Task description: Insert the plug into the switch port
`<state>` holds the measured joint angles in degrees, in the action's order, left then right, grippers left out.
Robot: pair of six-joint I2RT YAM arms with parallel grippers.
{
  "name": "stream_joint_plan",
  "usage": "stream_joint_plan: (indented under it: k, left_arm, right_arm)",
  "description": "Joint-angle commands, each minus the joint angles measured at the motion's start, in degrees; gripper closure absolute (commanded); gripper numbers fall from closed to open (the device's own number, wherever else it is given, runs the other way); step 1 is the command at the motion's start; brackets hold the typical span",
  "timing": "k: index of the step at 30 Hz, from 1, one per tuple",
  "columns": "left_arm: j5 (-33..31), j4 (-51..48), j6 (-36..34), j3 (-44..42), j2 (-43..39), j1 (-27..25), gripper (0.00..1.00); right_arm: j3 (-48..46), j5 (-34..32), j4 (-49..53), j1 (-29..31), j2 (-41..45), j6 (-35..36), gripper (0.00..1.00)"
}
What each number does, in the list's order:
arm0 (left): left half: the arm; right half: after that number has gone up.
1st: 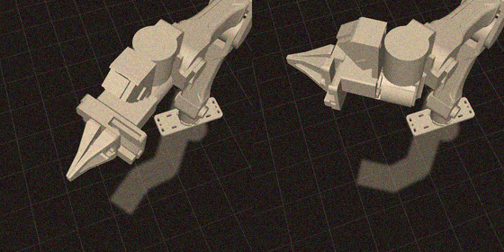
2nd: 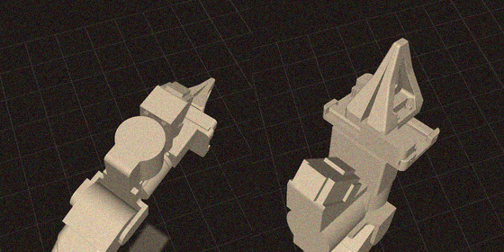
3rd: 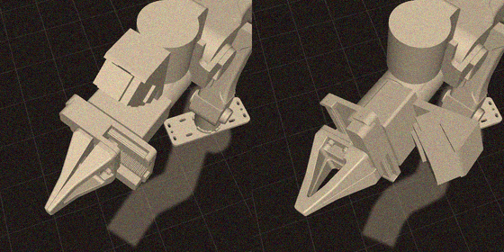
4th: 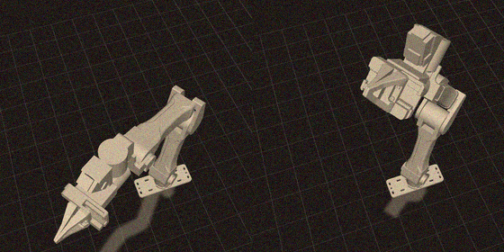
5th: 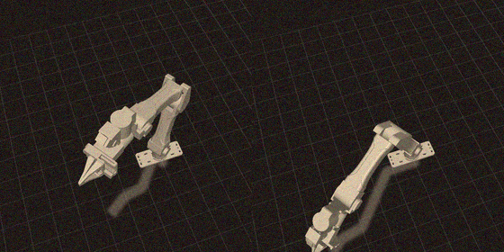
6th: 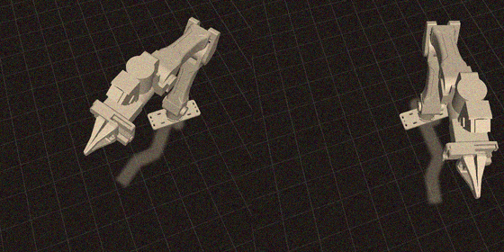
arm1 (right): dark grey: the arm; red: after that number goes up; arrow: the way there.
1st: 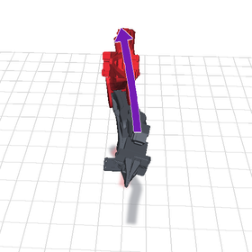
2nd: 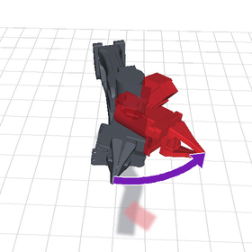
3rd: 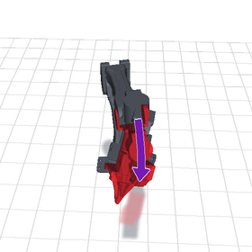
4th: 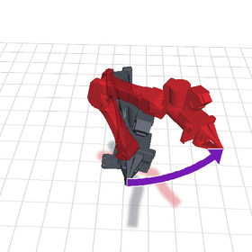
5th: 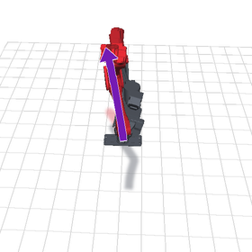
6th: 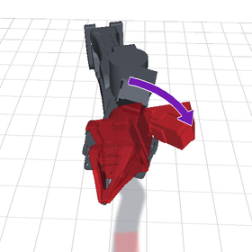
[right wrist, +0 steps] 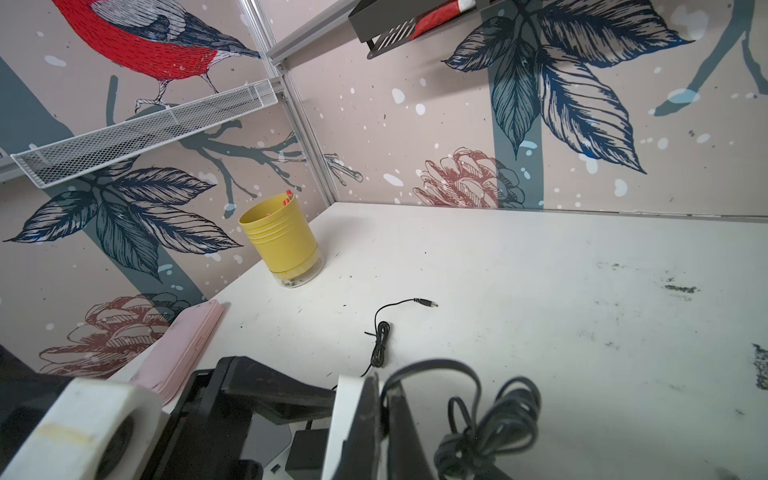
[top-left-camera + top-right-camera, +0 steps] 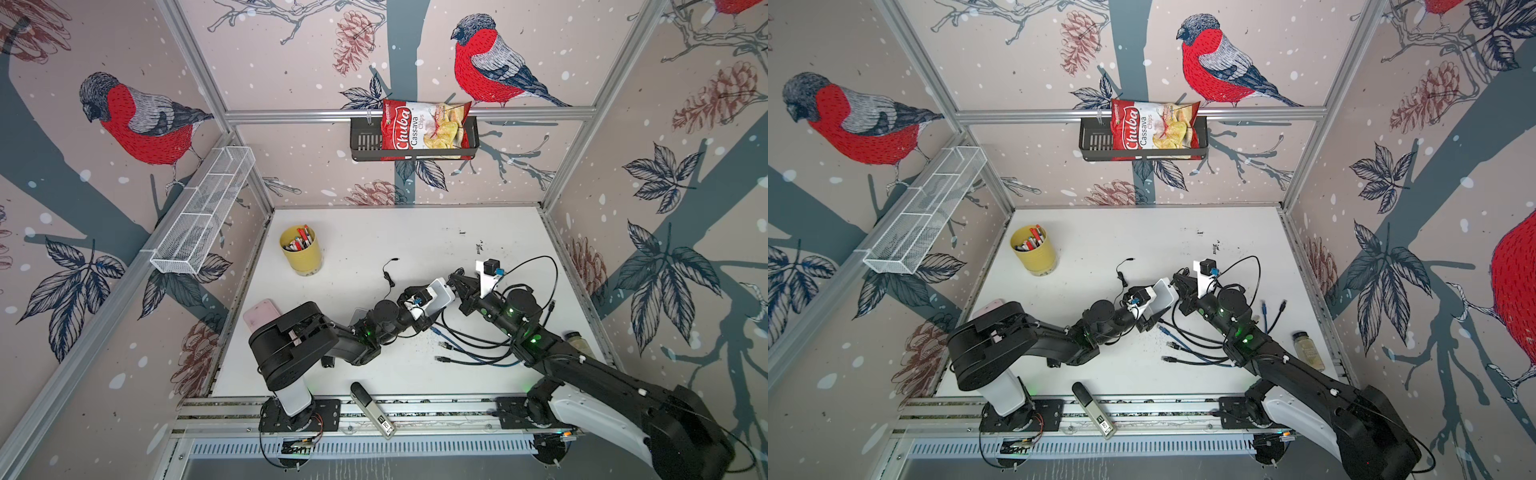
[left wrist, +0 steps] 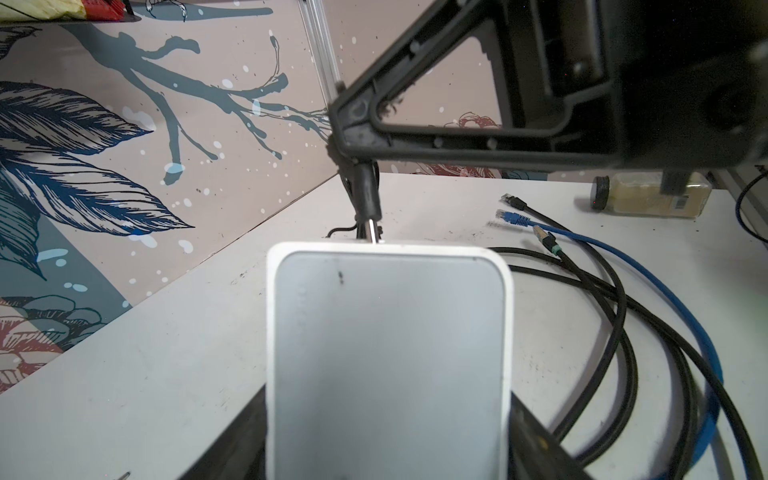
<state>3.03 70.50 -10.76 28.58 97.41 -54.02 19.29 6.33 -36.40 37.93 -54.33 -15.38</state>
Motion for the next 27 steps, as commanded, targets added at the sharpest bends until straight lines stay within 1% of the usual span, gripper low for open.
stream_joint_plan:
  k: [1,6,11,16,20,27]
  left_arm:
    - [1.74,8.35,2.11,0.69,-0.42,-0.07,1.0]
    - [1.98,7.15,1.93,1.13,-0.46,-0.06,1.0]
    - [1.68,5.38,1.79,1.4,-0.59,-0.12,1.0]
    - [1.51,0.74,1.72,2.44,-1.66,0.19,1.0]
    - [0.67,2.94,2.06,1.23,-2.38,0.48,1.0]
    - [0.18,6.52,2.5,-0.11,-2.85,0.76,1.0]
  right_arm:
    - [-0.06,-0.53,-0.53,0.19,-0.4,-0.72,1.0]
    - [0.65,-0.66,-0.25,0.61,-1.18,-0.06,1.0]
    - [3.1,-1.95,4.2,2.3,-1.31,3.44,1.0]
    - [4.0,-2.46,7.55,4.48,-1.44,5.58,1.0]
    - [2.89,-3.41,7.84,5.03,-1.13,4.69,1.0]
    - [-0.16,-5.63,4.86,4.14,0.29,1.57,1.0]
